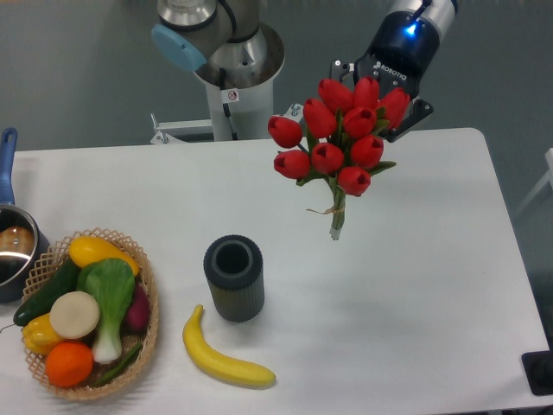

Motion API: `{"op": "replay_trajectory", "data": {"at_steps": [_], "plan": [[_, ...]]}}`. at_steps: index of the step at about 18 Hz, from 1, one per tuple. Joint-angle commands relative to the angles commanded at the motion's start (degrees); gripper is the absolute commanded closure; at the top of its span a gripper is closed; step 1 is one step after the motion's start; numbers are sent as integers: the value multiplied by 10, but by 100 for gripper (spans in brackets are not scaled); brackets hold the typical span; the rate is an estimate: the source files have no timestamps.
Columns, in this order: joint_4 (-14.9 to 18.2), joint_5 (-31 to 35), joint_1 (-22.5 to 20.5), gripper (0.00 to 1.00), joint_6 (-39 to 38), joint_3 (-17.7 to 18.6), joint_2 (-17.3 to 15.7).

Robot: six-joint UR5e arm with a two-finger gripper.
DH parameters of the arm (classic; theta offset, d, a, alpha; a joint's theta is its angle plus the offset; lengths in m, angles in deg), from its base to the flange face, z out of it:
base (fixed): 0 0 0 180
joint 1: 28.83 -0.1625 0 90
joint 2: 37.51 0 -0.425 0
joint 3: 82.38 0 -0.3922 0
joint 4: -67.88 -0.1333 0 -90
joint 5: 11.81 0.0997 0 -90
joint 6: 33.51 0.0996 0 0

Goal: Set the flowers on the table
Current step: 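Hold the red tulip bouquet by its stems and lift it slightly, then lower the held tulip bouquet toward the table beside the grey container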

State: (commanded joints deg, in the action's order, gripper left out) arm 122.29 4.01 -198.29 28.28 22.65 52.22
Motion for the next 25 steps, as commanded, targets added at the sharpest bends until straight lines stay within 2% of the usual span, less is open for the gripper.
{"op": "replay_trajectory", "data": {"at_steps": [7, 10, 14, 18, 22, 25], "plan": [[0, 13, -7, 64, 4, 20, -14], [1, 131, -6, 64, 1, 20, -29], [5, 242, -6, 64, -1, 20, -45], [11, 395, -3, 64, -14, 20, -53], [19, 491, 1, 64, -11, 20, -19], [18, 522, 13, 64, -11, 19, 18]]}}
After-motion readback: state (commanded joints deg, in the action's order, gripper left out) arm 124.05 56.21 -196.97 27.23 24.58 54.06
